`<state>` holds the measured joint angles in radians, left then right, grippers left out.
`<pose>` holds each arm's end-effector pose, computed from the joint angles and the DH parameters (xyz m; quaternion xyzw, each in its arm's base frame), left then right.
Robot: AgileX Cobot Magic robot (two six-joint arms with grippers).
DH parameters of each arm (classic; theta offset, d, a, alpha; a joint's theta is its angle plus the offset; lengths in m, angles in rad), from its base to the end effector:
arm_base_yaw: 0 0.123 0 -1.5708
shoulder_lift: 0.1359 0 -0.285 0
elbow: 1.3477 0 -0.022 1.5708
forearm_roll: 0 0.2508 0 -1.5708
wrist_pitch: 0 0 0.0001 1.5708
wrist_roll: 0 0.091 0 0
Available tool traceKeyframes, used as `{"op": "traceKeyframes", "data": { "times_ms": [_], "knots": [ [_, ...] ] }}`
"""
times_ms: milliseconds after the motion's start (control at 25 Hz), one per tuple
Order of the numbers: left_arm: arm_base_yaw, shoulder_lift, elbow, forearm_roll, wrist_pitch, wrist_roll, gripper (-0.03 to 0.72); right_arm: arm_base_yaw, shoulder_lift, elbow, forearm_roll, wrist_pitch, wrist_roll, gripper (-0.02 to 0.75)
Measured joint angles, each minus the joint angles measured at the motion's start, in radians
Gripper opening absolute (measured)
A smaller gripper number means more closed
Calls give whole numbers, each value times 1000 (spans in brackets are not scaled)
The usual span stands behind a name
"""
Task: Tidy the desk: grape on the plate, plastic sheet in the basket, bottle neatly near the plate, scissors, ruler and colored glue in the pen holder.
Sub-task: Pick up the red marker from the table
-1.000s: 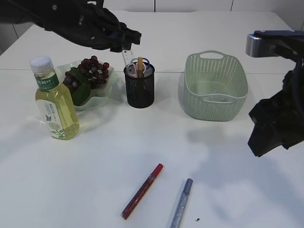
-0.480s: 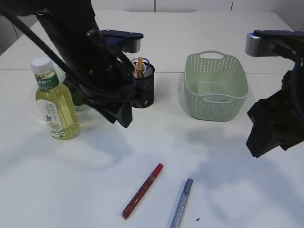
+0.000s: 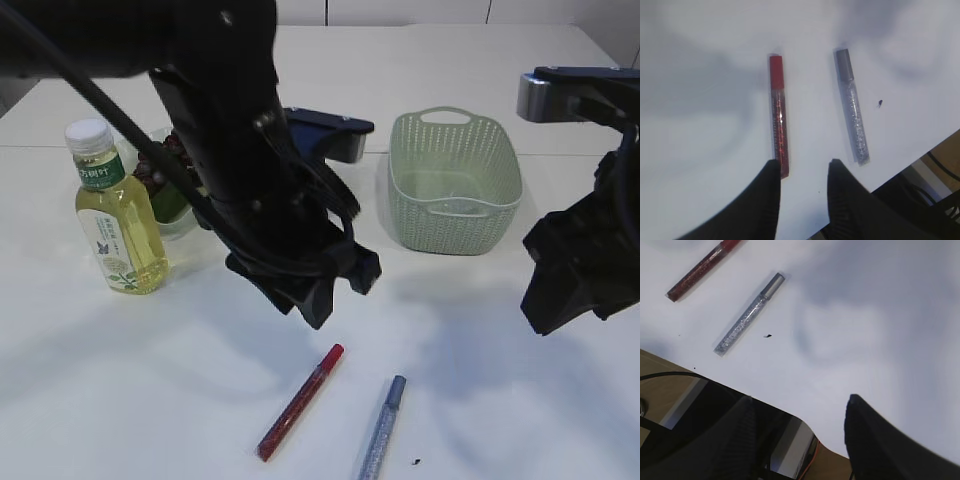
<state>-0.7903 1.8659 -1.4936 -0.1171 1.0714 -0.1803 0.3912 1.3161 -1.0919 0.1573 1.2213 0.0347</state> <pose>0.2645 -0.2804 0.2441 0.2767 0.9535 -0.0976 0.0692 0.2139 0.1027 0.3056 -0.1571 0.9789 0.0969 0.0872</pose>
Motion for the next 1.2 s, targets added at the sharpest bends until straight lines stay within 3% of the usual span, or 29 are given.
{"op": "traceKeyframes", "data": {
  "times_ms": [160, 800, 1200],
  "knots": [
    [-37, 65, 0, 41, -16, -30, 240, 0, 0, 0, -4, 0, -9, 449],
    [-41, 236, 16, 61, -38, -29, 242, 0, 0, 0, -26, 2, -18, 449],
    [17, 257, 16, 7, -34, 48, 242, 0, 0, 0, -26, 2, -20, 449]
  ]
}}
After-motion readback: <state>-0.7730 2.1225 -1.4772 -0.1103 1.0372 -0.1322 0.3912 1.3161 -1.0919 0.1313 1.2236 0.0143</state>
